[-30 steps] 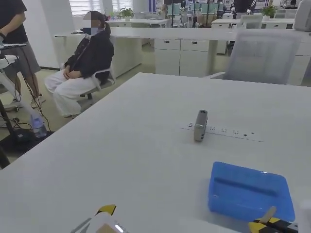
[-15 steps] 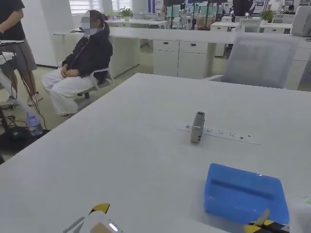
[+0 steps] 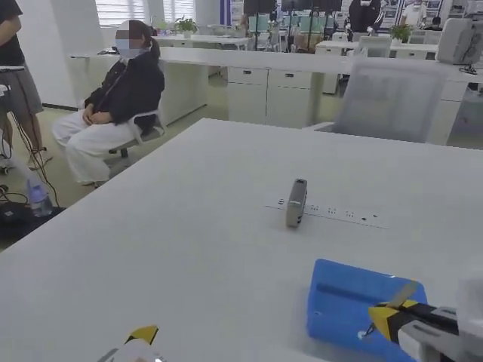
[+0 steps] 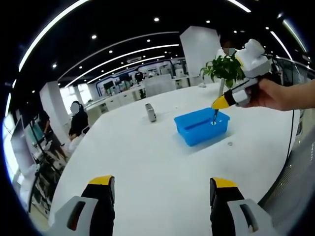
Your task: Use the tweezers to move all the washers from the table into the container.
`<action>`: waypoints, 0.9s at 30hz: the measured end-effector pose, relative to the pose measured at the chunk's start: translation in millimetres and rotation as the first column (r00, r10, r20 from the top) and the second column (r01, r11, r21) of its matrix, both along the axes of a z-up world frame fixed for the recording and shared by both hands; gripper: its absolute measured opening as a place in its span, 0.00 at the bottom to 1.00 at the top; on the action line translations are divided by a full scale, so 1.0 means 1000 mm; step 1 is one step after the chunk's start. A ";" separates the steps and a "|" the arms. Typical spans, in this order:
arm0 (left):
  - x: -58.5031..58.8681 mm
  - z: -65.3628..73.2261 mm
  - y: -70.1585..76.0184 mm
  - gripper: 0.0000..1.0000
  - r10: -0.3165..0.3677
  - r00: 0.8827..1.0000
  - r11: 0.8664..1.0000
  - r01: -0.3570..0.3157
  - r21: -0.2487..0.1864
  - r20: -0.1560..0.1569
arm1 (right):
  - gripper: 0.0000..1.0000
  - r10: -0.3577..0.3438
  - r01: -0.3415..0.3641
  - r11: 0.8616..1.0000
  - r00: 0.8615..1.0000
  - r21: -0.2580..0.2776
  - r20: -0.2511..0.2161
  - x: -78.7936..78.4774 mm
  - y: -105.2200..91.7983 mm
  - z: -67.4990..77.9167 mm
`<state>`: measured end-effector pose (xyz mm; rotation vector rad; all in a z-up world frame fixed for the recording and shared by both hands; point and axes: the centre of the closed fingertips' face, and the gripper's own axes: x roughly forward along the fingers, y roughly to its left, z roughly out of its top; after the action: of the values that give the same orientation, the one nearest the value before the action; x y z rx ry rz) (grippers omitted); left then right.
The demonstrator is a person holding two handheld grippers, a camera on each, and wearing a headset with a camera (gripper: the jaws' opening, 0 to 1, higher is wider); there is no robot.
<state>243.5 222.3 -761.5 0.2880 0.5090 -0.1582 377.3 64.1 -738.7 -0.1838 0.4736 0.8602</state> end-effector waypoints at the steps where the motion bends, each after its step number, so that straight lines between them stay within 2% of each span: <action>1: 0.000 0.000 0.000 0.81 0.000 1.000 1.000 0.000 0.001 0.002 | 0.02 0.000 0.000 1.000 1.000 0.008 0.008 0.002 0.000 0.004; 4: 0.000 0.001 0.000 0.81 0.002 1.000 1.000 -0.002 0.003 0.004 | 0.02 -0.007 0.006 1.000 0.999 0.016 0.037 0.012 0.001 0.013; 8: 0.000 0.001 0.000 0.81 0.000 1.000 1.000 0.000 0.001 0.006 | 0.02 -0.018 0.017 1.000 0.999 0.018 0.036 0.025 0.002 0.009; 11: 0.000 0.001 -0.001 0.81 -0.004 1.000 1.000 0.004 0.008 0.005 | 0.02 -0.028 0.029 0.999 0.999 -0.025 0.041 0.032 -0.001 -0.004; 16: 0.000 -0.001 -0.001 0.81 -0.007 1.000 1.000 0.007 0.012 0.000 | 0.02 -0.059 0.058 0.997 0.998 -0.057 -0.020 0.044 -0.014 -0.036; 20: 0.000 -0.001 0.000 0.81 -0.004 1.000 1.000 0.004 0.001 -0.004 | 0.03 -0.076 0.073 0.995 0.996 -0.063 -0.052 0.047 -0.018 -0.052; 23: 0.000 -0.002 0.000 0.81 0.000 1.000 1.000 0.000 -0.008 -0.006 | 0.03 -0.079 0.075 0.995 0.994 -0.064 -0.072 0.046 -0.016 -0.057; 27: 0.000 -0.002 0.000 0.81 0.002 1.000 1.000 -0.002 -0.016 -0.008 | 0.03 -0.074 0.068 0.994 0.995 -0.088 -0.072 0.048 -0.012 -0.068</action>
<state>244.0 222.4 -763.3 0.2710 0.5154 -0.1619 425.1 52.3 -806.5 -0.2121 0.5850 0.7795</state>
